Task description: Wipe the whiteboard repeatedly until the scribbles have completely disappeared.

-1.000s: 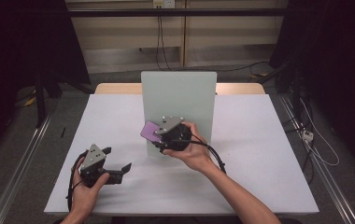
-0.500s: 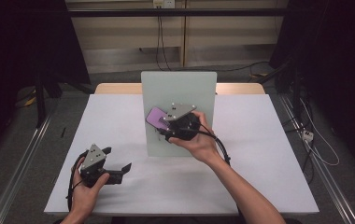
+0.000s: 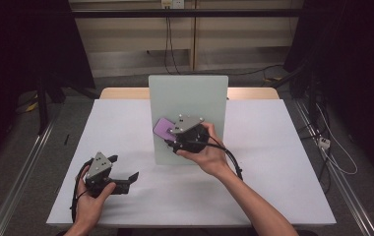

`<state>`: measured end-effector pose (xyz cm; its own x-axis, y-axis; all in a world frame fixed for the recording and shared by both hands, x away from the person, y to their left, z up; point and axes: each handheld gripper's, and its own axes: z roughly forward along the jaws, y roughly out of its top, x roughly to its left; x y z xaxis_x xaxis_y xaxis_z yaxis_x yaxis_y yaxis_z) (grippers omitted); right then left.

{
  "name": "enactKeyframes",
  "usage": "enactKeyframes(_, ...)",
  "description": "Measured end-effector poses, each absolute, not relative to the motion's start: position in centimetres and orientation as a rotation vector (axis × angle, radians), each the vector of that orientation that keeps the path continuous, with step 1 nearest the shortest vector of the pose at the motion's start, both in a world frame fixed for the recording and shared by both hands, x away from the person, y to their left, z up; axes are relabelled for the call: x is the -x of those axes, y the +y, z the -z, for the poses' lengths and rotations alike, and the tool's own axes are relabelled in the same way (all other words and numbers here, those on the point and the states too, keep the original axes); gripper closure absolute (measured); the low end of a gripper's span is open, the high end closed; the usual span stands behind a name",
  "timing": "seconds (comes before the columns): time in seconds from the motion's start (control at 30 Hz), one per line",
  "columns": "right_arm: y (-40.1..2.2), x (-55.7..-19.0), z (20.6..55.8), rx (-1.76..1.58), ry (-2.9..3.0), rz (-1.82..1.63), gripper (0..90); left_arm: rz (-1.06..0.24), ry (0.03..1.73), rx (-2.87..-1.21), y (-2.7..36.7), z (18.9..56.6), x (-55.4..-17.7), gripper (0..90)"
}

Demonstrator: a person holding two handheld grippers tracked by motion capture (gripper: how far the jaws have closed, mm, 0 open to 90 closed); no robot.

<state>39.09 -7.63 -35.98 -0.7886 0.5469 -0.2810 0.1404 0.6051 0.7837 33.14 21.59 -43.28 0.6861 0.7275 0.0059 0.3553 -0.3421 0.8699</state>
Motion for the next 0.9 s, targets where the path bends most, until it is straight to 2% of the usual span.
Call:
enactKeyframes(0.6, -6.1, -38.1, 39.8, -0.499, 2.464, -1.005, 41.7, -0.496, 0.841, -1.950, 21.6, 43.4, -33.2, 4.6)
enactKeyframes(0.9, -6.6, -38.4, 38.9, -0.510, 2.451, -1.025, 41.6, -0.497, 0.846, -1.943, 21.7, 43.4, -33.2, 4.6)
